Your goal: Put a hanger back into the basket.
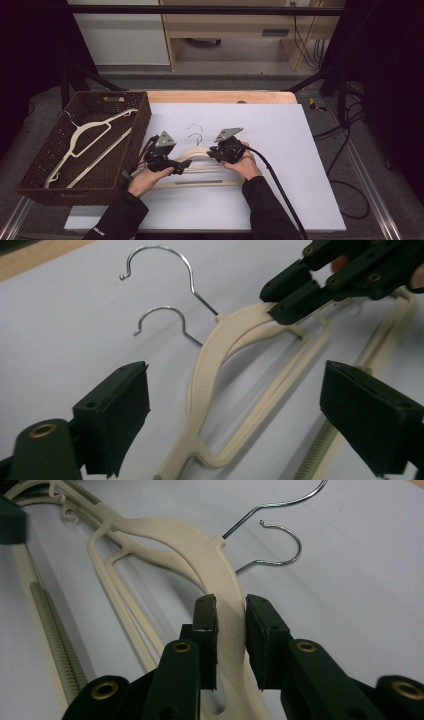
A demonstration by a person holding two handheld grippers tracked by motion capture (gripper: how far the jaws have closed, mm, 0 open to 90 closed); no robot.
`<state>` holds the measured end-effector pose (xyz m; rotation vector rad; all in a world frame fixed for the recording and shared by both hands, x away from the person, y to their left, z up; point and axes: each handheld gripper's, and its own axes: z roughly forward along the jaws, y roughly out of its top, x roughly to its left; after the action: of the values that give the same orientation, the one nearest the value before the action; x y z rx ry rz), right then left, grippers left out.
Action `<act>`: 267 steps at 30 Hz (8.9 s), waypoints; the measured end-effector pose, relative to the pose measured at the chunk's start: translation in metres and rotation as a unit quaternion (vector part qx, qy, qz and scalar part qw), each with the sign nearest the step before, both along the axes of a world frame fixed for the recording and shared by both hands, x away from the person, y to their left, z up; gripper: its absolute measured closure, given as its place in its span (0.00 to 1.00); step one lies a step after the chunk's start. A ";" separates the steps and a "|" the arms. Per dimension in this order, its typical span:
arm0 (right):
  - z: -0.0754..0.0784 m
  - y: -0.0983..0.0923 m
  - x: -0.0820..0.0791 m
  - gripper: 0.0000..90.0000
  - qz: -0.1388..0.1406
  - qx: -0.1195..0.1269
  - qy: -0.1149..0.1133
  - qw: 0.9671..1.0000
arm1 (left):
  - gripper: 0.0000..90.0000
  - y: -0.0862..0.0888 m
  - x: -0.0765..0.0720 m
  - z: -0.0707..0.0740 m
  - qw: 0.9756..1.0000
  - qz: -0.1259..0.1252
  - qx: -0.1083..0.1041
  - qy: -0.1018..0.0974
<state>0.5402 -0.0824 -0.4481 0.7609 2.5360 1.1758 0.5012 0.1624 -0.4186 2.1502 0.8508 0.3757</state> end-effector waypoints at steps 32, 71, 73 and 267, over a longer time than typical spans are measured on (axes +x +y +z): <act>0.005 -0.003 -0.005 0.84 0.008 0.003 -0.007 1.000 | 0.81 -0.015 0.036 -0.031 0.997 -0.046 0.058 0.037; 0.042 -0.014 -0.037 0.84 0.111 0.068 0.068 0.989 | 0.85 -0.014 -0.043 0.010 0.988 -0.102 0.086 -0.076; 0.042 -0.012 -0.039 0.83 0.115 0.062 0.066 0.989 | 0.85 -0.013 -0.045 0.010 0.988 -0.103 0.082 -0.075; 0.058 -0.146 -0.103 0.04 -0.186 0.150 -0.105 0.965 | 0.15 0.222 -0.065 0.096 0.959 0.161 -0.178 -0.149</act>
<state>0.4368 -0.2285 -0.3896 1.0635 1.9579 1.4308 0.4367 0.3846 -0.3225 1.5772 1.0075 0.6405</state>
